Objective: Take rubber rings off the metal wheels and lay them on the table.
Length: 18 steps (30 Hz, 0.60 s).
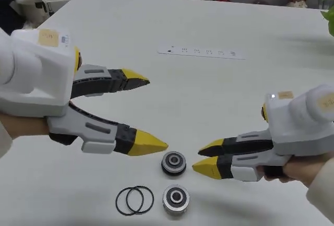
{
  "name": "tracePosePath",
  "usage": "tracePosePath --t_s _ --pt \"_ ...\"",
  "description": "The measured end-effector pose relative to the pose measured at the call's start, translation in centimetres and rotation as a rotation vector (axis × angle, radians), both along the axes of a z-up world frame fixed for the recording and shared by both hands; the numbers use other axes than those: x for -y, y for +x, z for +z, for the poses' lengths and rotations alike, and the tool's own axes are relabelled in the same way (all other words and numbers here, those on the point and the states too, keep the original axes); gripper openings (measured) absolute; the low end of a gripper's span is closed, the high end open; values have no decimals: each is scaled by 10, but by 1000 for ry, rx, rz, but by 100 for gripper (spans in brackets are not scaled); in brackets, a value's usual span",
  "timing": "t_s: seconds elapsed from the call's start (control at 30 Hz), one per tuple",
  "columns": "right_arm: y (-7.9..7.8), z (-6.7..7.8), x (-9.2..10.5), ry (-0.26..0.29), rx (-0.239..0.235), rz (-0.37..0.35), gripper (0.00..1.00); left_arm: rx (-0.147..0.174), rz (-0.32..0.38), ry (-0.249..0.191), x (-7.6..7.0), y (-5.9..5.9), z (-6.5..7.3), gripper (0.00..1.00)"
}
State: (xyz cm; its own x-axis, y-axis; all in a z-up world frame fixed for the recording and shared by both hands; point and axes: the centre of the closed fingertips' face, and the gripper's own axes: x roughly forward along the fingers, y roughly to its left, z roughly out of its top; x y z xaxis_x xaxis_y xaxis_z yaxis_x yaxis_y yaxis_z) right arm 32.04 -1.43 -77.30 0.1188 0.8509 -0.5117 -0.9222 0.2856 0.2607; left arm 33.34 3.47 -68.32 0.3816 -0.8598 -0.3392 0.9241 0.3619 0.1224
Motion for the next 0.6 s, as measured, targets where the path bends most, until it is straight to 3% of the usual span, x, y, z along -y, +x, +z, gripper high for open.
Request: tracePosePath --t_s 0.13,0.3,0.6 --pt "0 -3 -2 -6 0 3 19 -17 -10 8 4 1 -8 71" --pt "-1 -6 -6 -7 -5 9 19 0 -15 24 9 6 -16 69" --pt "1 -15 -9 -24 -6 18 18 -43 -20 19 20 7 -34 60"
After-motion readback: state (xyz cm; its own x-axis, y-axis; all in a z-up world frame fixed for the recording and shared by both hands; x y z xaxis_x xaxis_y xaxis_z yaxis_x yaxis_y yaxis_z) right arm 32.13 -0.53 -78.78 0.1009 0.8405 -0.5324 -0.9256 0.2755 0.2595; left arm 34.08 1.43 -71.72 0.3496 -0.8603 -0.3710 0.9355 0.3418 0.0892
